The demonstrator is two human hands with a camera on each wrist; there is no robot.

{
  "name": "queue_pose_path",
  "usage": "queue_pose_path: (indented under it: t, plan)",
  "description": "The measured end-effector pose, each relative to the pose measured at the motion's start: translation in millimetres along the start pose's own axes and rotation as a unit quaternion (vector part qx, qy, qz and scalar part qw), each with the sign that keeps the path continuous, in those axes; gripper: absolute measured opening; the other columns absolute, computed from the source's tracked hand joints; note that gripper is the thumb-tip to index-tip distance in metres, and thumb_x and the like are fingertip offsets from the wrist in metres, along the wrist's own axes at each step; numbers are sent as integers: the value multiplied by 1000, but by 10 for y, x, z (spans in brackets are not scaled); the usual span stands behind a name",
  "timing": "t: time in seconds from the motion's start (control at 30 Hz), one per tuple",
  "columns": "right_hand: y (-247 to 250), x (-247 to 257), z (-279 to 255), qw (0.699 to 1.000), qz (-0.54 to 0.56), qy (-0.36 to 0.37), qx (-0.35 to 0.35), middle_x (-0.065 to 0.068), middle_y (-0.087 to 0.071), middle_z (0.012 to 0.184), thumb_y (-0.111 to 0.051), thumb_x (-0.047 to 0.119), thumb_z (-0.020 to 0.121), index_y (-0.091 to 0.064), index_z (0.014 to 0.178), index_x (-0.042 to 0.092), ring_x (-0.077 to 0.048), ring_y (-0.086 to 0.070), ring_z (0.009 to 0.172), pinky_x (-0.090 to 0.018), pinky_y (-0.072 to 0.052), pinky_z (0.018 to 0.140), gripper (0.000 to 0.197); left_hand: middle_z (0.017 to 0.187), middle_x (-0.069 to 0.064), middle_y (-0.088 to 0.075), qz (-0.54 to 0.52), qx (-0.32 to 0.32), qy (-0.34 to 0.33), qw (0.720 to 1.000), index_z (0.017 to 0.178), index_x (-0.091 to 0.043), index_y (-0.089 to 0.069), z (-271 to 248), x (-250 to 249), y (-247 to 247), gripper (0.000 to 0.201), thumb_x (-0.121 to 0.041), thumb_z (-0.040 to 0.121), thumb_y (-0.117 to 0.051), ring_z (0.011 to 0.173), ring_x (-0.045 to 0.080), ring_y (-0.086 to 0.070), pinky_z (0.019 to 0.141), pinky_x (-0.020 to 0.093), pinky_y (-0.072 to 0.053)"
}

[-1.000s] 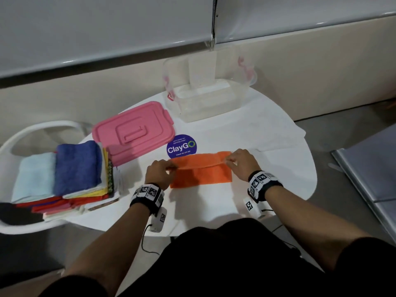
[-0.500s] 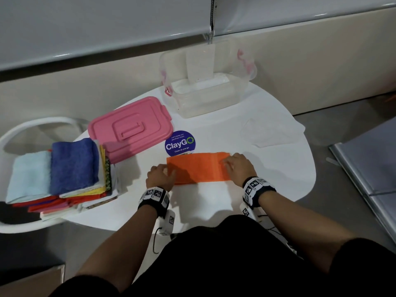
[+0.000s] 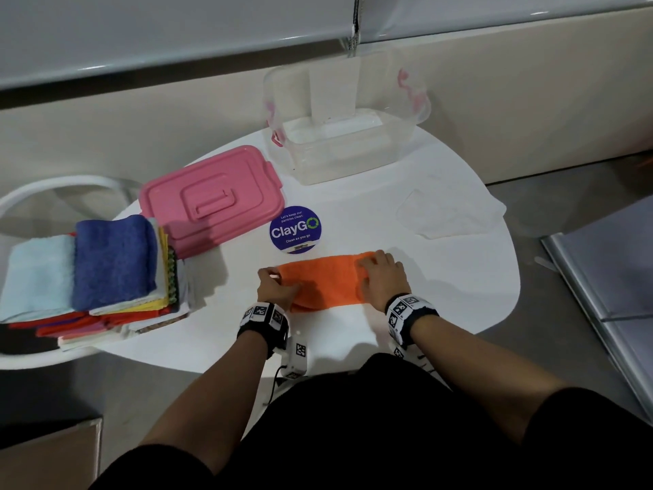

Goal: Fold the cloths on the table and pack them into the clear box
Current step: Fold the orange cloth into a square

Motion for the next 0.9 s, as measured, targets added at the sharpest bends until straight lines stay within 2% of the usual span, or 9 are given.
queue_pose_path:
  t: [0.2,0.33,0.4,0.47,0.57,0.63,0.73,0.8,0.9]
  plan:
    - [-33,68,33,994,-63,36,76,-14,-29,148,-61,20,83,-30,147,19,-32,-39,130,-44,-38,103,71,96,3,-62,91,45,1,995,134,-22,-32,-80,318,139,80,-20,72,-82,86,23,-61,73,33,-51]
    - [-31,178,103,996,-32,37,79,-16,-10,161,-59,14,81,-20,153,16,-36,-16,147,-46,-24,117,81,88,10,-72,169,199,7,965,112,-13,-52,-188,389,119,67,-40,60,-85,70,26,-71,64,39,-60]
    - [-6,220,108,996,21,68,51,-14,-18,160,-59,10,79,-30,151,17,-35,-16,148,-45,-19,119,78,77,7,-74,171,210,13,963,101,-13,-59,-170,414,175,57,-49,64,-84,65,23,-71,68,39,-61]
    - [51,329,50,991,72,112,-18,-12,-47,140,-60,14,73,-55,133,17,-37,-42,132,-47,-33,112,60,77,3,-75,192,179,-1,965,90,-18,-62,-109,429,255,44,-57,75,-75,74,21,-72,75,36,-60]
    - [-48,549,-157,977,134,166,1,-3,-55,103,-67,36,76,-63,102,19,-27,-55,92,-42,-48,83,32,84,3,-75,251,187,-32,949,81,-21,-64,-51,453,312,35,-56,83,-67,85,21,-69,82,31,-54]
    - [-183,712,-320,972,119,153,130,5,-48,101,-72,71,64,-55,101,27,-18,-49,89,-35,-45,76,60,84,6,-74,221,211,-39,951,77,-19,-64,-58,420,274,38,-56,74,-71,84,23,-68,79,33,-52]
    - [-257,866,-455,980,91,89,156,6,-46,110,-59,94,47,-50,113,28,-18,-45,97,-36,-41,85,94,76,6,-71,145,233,-35,961,74,-15,-65,-52,292,178,44,-56,63,-73,78,25,-66,74,34,-51]
    - [-252,933,-492,985,75,63,143,1,-46,122,-56,92,50,-47,128,23,-23,-45,109,-43,-39,96,105,75,4,-69,112,230,-33,966,74,-14,-67,-19,209,122,42,-55,65,-74,78,23,-63,73,33,-47]
    - [-262,918,-441,980,138,27,144,-4,-56,119,-67,58,73,-52,121,18,-25,-54,105,-42,-46,91,65,75,2,-66,94,212,-77,970,68,-19,-66,10,85,130,48,-66,55,-66,73,18,-57,72,32,-44]
Point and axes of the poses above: each hand's wrist, its own z-axis towards the middle knuckle, its own y-axis out of the back of the hand, x = y × z, the point moved 2 cm from there along z, towards the middle knuckle
